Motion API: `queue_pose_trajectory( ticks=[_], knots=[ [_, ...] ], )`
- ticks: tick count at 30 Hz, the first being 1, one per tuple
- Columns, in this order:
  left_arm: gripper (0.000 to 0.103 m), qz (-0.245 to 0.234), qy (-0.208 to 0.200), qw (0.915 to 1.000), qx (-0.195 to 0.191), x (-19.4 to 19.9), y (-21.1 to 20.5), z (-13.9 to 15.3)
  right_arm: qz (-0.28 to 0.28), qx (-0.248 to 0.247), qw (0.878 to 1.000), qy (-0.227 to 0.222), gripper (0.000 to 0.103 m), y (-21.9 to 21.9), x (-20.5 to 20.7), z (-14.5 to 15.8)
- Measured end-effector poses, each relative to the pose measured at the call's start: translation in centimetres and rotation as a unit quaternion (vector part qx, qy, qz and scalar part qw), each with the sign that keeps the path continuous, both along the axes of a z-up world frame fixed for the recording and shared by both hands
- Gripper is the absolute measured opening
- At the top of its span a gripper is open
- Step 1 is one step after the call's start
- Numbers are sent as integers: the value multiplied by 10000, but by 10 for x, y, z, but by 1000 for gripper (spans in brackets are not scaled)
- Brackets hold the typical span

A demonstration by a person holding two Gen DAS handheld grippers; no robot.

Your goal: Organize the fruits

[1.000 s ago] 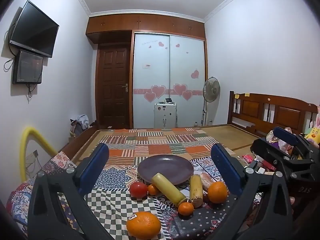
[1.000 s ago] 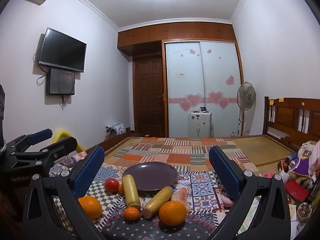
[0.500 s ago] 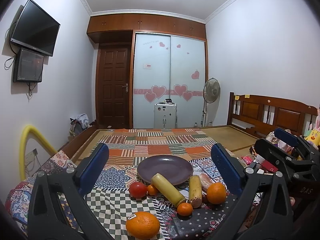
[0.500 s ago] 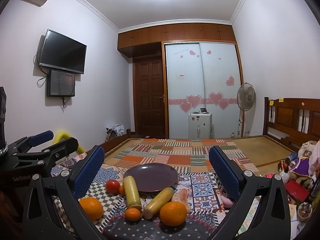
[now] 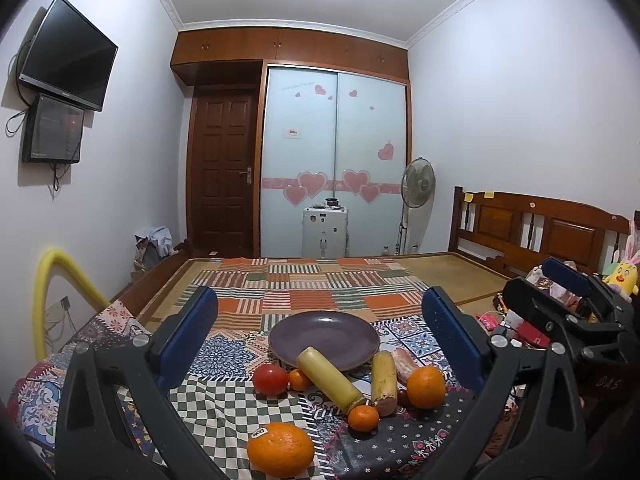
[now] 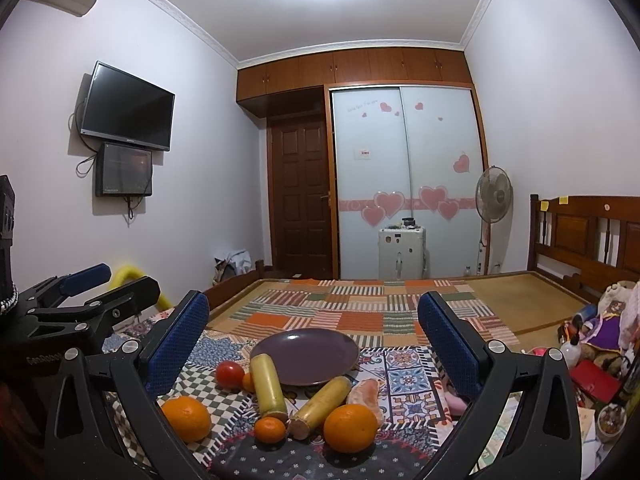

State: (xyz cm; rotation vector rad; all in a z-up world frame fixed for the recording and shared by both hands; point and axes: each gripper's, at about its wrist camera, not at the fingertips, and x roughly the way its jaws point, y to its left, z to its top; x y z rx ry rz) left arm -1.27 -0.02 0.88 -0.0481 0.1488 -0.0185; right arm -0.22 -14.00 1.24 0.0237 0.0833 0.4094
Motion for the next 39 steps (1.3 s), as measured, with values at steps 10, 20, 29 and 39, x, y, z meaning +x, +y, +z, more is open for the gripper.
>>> queue_pose_trajectory(
  ticks=[10,20,29,39],
  knots=[
    [103,2,-47,10000,28,-3,0,2,9,28,10000,-34,103,2,-1,-1],
    [103,-29,-38,10000,1,-4,0,1,10,41,10000,-23,103,2,-1,-2],
    [103,-28,-47,10000,2,-4,0,0,3,59,10000,-36,103,1,-1,-3],
    [103,-12,-58,10000,34,-4,2,-3,-14,-2,10000,-20,103,2,1,-7]
  ],
)
